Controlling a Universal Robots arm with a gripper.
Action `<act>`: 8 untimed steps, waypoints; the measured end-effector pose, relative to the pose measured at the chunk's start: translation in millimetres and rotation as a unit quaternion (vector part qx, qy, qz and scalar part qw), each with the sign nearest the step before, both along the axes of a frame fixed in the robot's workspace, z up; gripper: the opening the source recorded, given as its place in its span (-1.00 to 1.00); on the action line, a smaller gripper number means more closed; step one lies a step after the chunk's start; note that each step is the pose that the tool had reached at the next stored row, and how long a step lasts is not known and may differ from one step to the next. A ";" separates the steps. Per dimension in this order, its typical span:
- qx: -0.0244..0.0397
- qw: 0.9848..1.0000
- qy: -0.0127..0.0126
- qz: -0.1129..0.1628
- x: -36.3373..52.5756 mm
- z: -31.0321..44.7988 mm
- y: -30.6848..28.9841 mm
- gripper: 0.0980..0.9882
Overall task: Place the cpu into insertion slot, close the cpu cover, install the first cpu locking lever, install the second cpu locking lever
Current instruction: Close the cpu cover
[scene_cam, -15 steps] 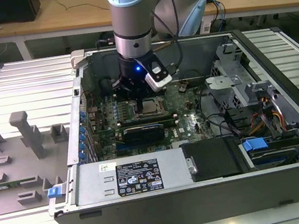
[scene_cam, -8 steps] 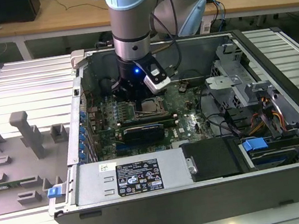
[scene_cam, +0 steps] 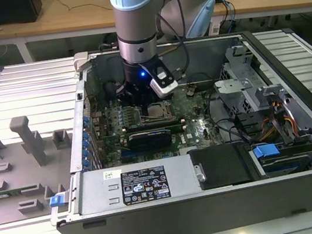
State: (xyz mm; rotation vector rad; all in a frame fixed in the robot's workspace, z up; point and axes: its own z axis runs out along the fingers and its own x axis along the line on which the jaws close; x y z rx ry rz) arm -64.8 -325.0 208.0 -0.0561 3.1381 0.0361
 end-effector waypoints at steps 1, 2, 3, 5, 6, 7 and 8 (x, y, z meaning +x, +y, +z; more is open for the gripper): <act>0.000 1.000 0.000 0.000 0.0 1.8 0.0 -0.98; 0.000 1.000 0.000 0.000 0.0 3.4 0.0 -0.98; 0.000 1.000 0.000 0.000 0.0 5.7 0.0 -0.98; 0.000 1.000 0.000 0.000 0.0 10.1 0.0 -0.98; 0.000 1.000 0.000 0.000 0.0 12.4 0.0 -0.98; 0.000 1.000 0.000 0.000 0.0 15.9 0.0 -0.98; 0.000 1.000 0.000 0.000 0.0 17.9 0.0 -0.98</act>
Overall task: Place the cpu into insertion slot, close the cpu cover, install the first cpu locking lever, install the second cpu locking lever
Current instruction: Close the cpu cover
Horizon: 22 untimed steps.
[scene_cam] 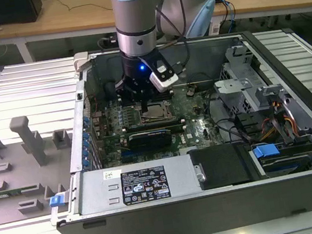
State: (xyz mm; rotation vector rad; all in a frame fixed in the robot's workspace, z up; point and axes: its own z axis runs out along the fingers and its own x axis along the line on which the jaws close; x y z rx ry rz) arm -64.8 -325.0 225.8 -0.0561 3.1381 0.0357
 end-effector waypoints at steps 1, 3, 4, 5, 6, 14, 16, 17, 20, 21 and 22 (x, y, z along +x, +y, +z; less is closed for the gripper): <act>0.000 1.000 0.000 0.000 0.0 0.9 0.0 -0.98; 0.000 1.000 0.000 0.000 0.4 1.1 0.0 -0.98; 0.000 1.000 0.000 0.000 3.3 1.2 0.0 -0.98; 0.000 1.000 0.000 0.000 6.6 1.2 -0.1 -0.98; 0.000 1.000 0.000 0.000 10.4 1.2 -0.1 -0.98; 0.000 1.000 0.000 0.024 14.1 -0.5 -0.1 -0.98; 0.000 1.000 0.000 0.031 17.4 -0.8 0.0 -0.98; 0.000 1.000 0.000 0.031 23.0 -0.8 -0.1 -0.98; 0.000 1.000 0.001 0.031 29.1 -0.8 -0.1 -0.98; 0.000 1.000 0.001 0.031 29.1 -0.5 -0.1 -0.98; 0.000 1.000 0.001 0.031 29.1 1.1 -0.1 -0.98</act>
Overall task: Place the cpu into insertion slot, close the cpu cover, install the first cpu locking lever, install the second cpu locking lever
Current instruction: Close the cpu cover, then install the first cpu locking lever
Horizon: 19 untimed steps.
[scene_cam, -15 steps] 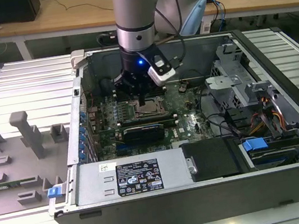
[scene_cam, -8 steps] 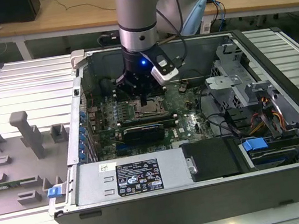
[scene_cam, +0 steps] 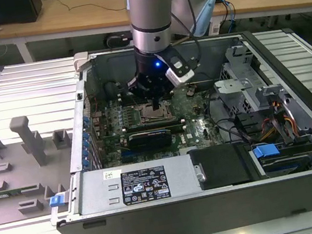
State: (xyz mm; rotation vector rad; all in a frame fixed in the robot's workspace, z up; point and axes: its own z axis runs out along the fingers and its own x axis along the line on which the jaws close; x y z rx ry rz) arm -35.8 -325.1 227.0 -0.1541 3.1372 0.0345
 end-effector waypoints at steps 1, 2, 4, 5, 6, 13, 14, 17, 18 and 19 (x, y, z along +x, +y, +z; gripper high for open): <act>0.000 1.000 0.000 0.000 0.0 1.9 0.0 -0.98; 0.000 1.000 0.000 0.000 0.0 5.1 0.0 -0.98; -0.001 1.000 0.000 0.000 0.1 7.0 0.1 -0.98; -0.002 1.000 0.000 0.000 0.0 7.0 0.0 -0.98; -0.002 1.000 0.000 0.000 0.0 7.1 0.0 -0.98; -0.002 1.000 0.000 0.000 0.0 7.1 0.0 -0.98; -0.002 1.000 0.000 0.000 0.0 7.1 0.0 -0.98; -0.002 1.000 0.000 0.000 0.0 7.1 0.0 -0.98; -0.002 1.000 0.000 0.000 0.0 7.6 0.0 -0.98; -0.002 1.000 0.000 0.000 -0.1 8.6 0.0 -0.98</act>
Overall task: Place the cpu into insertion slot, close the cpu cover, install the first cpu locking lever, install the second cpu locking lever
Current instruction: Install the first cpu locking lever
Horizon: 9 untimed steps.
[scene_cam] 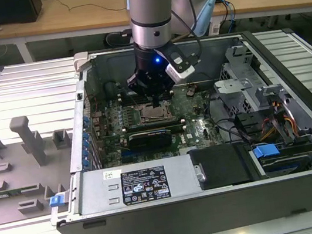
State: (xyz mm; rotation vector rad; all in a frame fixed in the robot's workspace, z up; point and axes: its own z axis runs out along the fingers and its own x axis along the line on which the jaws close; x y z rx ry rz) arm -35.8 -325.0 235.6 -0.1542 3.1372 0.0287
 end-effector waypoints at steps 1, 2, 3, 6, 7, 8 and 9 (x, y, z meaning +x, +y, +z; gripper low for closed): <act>0.000 1.000 0.000 0.000 0.0 1.0 0.0 -0.98; 0.000 1.000 0.000 0.000 0.0 2.9 0.0 -0.98; 0.000 1.000 0.000 0.000 0.0 5.3 0.0 -0.98; 0.000 1.000 0.000 0.000 -0.3 5.6 0.0 -0.98; 0.000 1.000 0.000 0.000 -1.8 5.6 0.0 -0.98; 0.000 1.000 0.000 0.000 -2.8 5.6 0.0 -0.98; 0.000 1.000 0.000 0.000 -3.7 5.6 0.0 -0.98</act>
